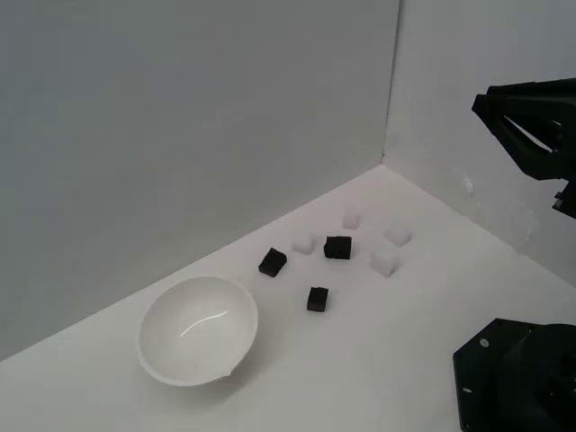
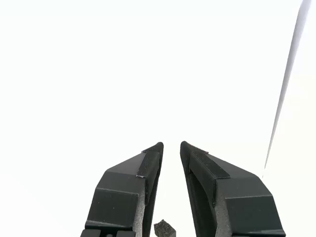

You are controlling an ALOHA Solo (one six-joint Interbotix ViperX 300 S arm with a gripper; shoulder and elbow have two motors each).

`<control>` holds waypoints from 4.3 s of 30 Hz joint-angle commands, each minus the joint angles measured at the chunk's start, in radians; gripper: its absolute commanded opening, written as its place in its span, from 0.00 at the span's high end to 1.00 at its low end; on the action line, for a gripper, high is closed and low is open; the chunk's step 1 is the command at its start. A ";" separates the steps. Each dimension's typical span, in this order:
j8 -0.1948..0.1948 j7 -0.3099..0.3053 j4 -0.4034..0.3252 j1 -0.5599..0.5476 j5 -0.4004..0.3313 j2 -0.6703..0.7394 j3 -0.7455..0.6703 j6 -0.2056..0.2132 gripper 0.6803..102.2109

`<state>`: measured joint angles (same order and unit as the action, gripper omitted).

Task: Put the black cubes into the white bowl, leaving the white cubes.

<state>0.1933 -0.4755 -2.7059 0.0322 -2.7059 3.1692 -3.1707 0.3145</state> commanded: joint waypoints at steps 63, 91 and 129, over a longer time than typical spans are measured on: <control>0.006 -0.336 0.367 -0.005 0.371 -0.772 0.776 -0.064 0.75; 0.005 -0.144 0.305 -0.086 0.307 -1.040 1.045 -0.063 0.58; 0.005 -0.008 0.268 -0.155 0.268 -1.424 1.424 -0.061 0.02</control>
<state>0.1933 -0.4817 -2.4375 -0.1074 -2.4390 1.7380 -1.7319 0.2362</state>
